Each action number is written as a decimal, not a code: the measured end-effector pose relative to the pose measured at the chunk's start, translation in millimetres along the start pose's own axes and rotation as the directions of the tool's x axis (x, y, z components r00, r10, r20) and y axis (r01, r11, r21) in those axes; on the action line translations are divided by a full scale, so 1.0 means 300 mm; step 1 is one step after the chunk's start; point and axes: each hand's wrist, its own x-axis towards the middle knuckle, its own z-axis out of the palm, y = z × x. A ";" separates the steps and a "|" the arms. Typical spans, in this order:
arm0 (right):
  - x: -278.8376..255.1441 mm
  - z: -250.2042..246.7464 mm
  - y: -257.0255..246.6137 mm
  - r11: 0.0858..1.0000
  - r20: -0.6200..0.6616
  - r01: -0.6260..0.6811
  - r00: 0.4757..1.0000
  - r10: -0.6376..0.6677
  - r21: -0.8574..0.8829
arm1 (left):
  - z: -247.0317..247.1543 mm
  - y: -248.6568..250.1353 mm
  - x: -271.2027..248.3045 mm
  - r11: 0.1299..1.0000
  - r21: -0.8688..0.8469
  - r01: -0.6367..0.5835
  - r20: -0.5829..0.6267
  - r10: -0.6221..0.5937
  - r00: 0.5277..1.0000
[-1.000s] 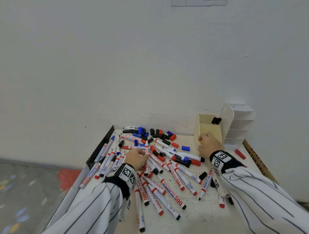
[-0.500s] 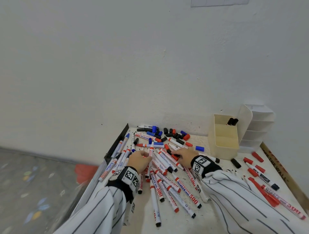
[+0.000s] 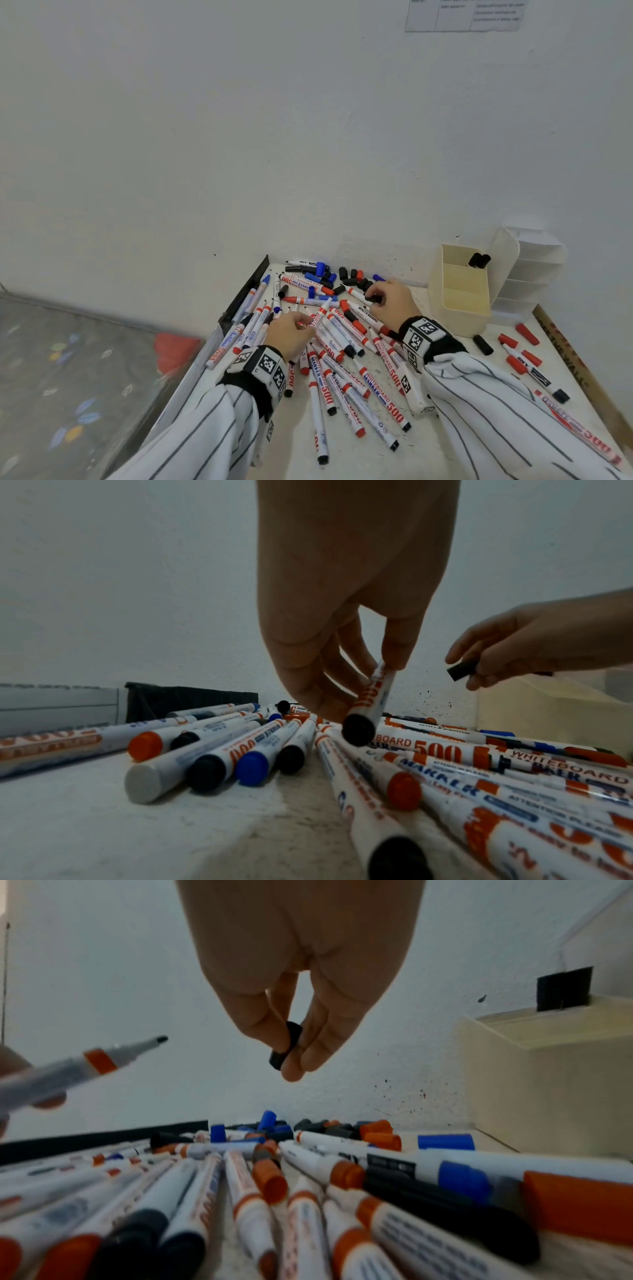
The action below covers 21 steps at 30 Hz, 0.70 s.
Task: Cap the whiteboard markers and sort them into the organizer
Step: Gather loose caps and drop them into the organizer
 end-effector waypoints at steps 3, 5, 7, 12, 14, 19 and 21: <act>-0.014 -0.025 -0.014 0.999 -0.004 0.036 0.999 -0.036 0.002 | 0.014 0.010 -0.011 1.000 0.005 -0.022 0.003 0.022 1.000; -0.030 -0.030 -0.025 0.998 -0.018 0.035 0.999 -0.034 0.043 | 0.021 0.016 -0.020 0.999 0.018 -0.035 0.010 0.035 0.999; -0.052 -0.033 -0.036 0.995 -0.002 0.034 0.999 -0.034 0.089 | 0.030 0.021 -0.031 0.999 0.020 -0.048 0.013 0.047 0.999; -0.087 -0.017 -0.044 0.999 0.091 0.038 0.995 -0.039 0.010 | 0.046 0.030 -0.062 0.998 0.013 -0.054 0.034 0.054 0.998; -0.102 -0.015 -0.046 0.998 0.031 0.025 0.999 -0.027 0.062 | 0.049 0.032 -0.072 0.998 0.029 -0.059 0.048 0.057 0.997; -0.146 -0.018 -0.056 0.992 0.043 -0.022 0.999 0.017 0.125 | 0.054 0.029 -0.095 0.996 0.052 -0.076 0.064 0.073 0.995; -0.166 -0.015 -0.074 0.999 0.164 -0.025 0.986 0.017 0.046 | 0.060 0.029 -0.100 0.994 0.060 -0.087 0.066 0.083 0.994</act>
